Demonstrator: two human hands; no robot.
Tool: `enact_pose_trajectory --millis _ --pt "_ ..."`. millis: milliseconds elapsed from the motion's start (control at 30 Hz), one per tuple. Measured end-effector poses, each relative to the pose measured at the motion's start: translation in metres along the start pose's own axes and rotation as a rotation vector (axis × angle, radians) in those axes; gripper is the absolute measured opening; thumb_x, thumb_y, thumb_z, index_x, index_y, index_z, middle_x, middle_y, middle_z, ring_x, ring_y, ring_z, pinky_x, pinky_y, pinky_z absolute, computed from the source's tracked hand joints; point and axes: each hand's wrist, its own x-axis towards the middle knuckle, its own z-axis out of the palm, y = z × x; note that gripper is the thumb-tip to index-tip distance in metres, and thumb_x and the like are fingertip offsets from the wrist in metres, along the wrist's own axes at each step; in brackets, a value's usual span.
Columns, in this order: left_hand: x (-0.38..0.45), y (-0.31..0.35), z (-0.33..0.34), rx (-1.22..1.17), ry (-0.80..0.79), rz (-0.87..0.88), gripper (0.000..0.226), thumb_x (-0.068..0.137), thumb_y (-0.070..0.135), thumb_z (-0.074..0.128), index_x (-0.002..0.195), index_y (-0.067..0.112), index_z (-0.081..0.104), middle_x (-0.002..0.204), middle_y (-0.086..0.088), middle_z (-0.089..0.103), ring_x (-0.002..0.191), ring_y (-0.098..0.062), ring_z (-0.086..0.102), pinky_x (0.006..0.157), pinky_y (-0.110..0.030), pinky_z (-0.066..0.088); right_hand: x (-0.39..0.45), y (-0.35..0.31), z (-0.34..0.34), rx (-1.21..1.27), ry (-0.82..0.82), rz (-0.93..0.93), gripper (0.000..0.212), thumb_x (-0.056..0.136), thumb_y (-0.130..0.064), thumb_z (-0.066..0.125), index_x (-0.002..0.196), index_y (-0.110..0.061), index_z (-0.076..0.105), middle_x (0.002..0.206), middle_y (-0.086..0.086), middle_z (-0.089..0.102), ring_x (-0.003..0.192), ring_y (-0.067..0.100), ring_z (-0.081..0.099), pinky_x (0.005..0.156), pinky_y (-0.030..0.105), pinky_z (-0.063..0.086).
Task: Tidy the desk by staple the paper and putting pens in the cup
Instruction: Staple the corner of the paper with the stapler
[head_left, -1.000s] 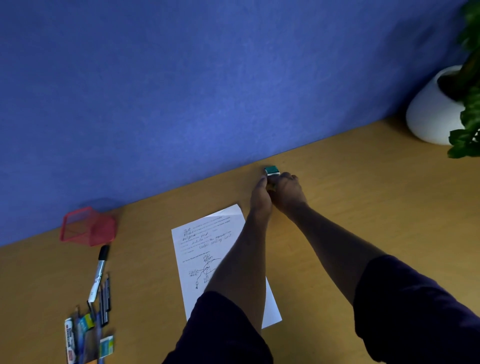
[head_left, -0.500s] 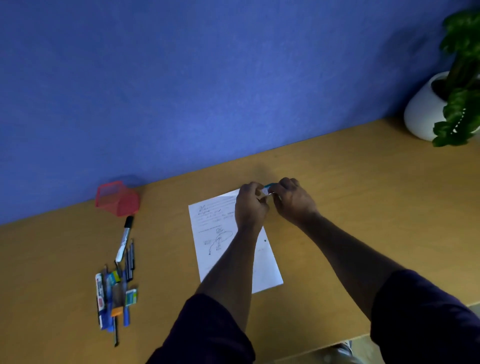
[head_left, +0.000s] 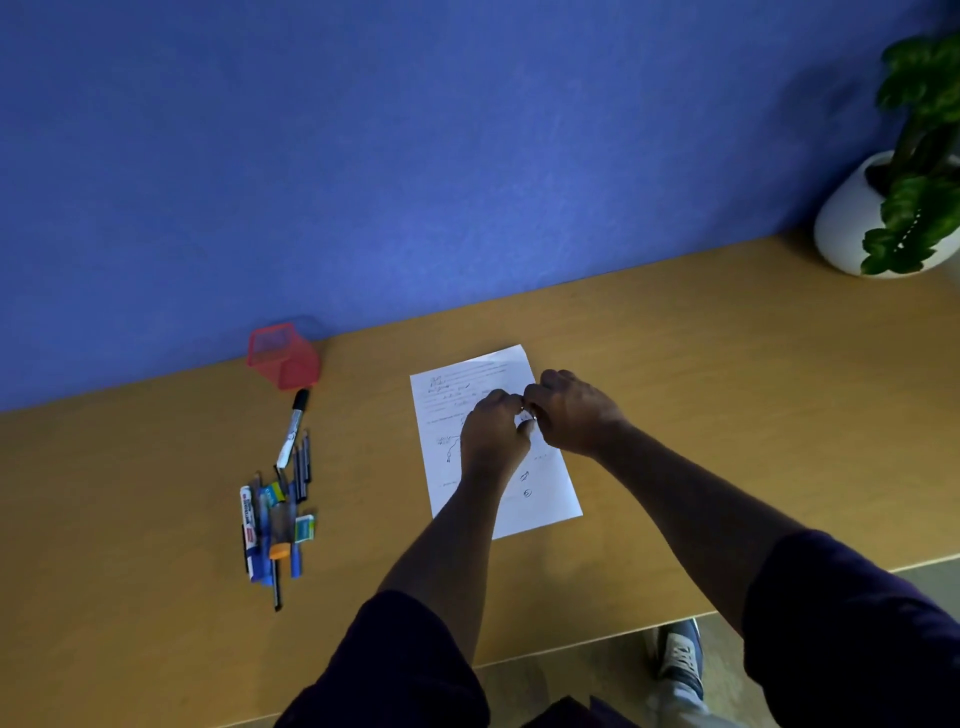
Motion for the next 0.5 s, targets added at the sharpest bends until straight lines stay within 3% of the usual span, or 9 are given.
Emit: enact_pose_trajectory --millis 100,300,400,500 --pt "-0.011 -0.008 -0.001 -0.01 -0.047 -0.033 0.014 0.089 0.022 0.07 0.102 0.017 0.072 0.102 -0.001 0.069 0.094 -0.02 0.065 0.081 -0.036 0.056 -0.003 -0.007 0.005 0.015 -0.069 -0.012 0.024 0.094 -0.016 0.05 0.112 -0.012 0.065 0.103 0.012 0.061 0.096 0.031 0.062 0.074 0.037 0.053" --pt "-0.032 -0.023 -0.003 -0.008 -0.169 -0.052 0.01 0.087 0.021 0.072 0.093 0.013 0.074 0.098 -0.002 0.071 0.093 -0.021 0.066 0.081 -0.036 0.056 -0.001 -0.013 0.014 0.048 -0.379 0.042 0.023 0.097 -0.039 0.05 0.113 -0.025 0.06 0.102 0.003 0.063 0.092 0.022 0.064 0.077 0.039 0.056" --pt "-0.039 -0.028 -0.004 -0.022 -0.171 -0.065 0.012 0.086 0.02 0.073 0.093 0.01 0.074 0.097 -0.005 0.072 0.091 -0.024 0.066 0.081 -0.037 0.055 0.001 -0.014 0.019 0.066 -0.504 0.027 0.026 0.098 -0.044 0.046 0.111 -0.026 0.06 0.088 -0.007 0.061 0.082 0.017 0.058 0.06 0.028 0.042" --pt "-0.045 -0.029 -0.005 -0.084 -0.171 -0.096 0.009 0.082 0.018 0.076 0.09 0.013 0.075 0.094 -0.003 0.072 0.09 -0.024 0.065 0.078 -0.037 0.055 0.001 -0.02 0.02 0.109 -0.609 0.042 0.032 0.095 -0.051 0.043 0.11 -0.034 0.065 0.091 -0.015 0.063 0.082 0.011 0.054 0.061 0.025 0.035"
